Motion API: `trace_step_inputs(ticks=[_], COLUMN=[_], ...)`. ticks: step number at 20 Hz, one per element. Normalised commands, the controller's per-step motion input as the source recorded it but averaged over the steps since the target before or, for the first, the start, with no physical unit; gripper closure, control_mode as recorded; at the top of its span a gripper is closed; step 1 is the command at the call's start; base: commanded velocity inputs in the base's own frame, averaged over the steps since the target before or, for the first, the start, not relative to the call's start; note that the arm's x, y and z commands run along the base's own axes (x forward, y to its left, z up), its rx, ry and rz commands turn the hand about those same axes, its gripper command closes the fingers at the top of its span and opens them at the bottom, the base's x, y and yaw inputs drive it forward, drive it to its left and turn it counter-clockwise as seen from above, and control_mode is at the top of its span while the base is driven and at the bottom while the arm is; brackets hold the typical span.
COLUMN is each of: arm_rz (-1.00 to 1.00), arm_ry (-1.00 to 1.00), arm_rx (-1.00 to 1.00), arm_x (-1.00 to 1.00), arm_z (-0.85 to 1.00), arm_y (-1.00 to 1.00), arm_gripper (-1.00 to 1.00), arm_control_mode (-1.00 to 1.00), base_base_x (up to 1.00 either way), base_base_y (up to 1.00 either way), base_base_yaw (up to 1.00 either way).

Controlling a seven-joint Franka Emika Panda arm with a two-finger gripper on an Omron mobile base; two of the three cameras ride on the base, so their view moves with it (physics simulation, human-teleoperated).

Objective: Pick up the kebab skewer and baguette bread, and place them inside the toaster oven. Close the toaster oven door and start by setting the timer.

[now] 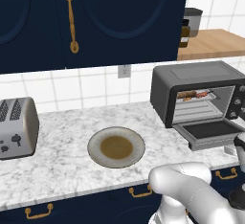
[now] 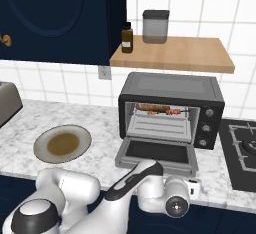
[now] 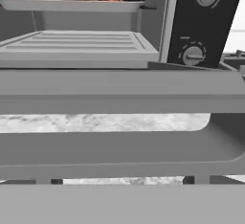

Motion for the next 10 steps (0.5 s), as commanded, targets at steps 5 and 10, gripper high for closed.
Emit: trace_step_inputs(ticks=[5,10], arm_rz=[0.0,0.0], arm_ry=[-0.03,-0.1], arm_rx=[0.0,0.0], arm_x=[0.23,0.21], arm_z=[0.18,0.44], arm_y=[0.05,0.01], arm_gripper=[-1.0,-1.0], arm_control_mode=[-1.0,-1.0], base_base_x=[0.0,0.0], base_base_y=[0.0,0.0], base_base_yaw=[0.0,0.0])
